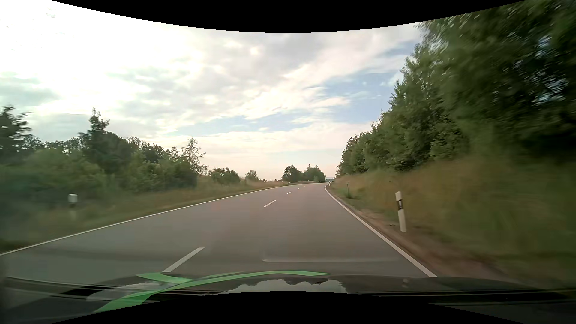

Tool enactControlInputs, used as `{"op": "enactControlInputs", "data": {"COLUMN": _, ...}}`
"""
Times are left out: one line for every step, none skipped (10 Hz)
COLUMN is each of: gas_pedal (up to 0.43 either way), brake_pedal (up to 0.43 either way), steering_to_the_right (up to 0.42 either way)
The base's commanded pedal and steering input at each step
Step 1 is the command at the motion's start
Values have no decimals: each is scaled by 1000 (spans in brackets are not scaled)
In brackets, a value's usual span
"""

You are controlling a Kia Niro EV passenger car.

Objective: Follow the waypoints while adhering to traffic rules and regulations

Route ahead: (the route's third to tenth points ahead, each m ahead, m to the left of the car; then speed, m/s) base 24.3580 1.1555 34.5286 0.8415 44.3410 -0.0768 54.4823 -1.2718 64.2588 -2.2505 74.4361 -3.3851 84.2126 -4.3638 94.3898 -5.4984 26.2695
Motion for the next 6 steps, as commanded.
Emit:
{"op": "enactControlInputs", "data": {"gas_pedal": 268, "brake_pedal": 0, "steering_to_the_right": 8}}
{"op": "enactControlInputs", "data": {"gas_pedal": 260, "brake_pedal": 0, "steering_to_the_right": 8}}
{"op": "enactControlInputs", "data": {"gas_pedal": 260, "brake_pedal": 0, "steering_to_the_right": 8}}
{"op": "enactControlInputs", "data": {"gas_pedal": 268, "brake_pedal": 0, "steering_to_the_right": 7}}
{"op": "enactControlInputs", "data": {"gas_pedal": 268, "brake_pedal": 0, "steering_to_the_right": 7}}
{"op": "enactControlInputs", "data": {"gas_pedal": 287, "brake_pedal": 0, "steering_to_the_right": 7}}
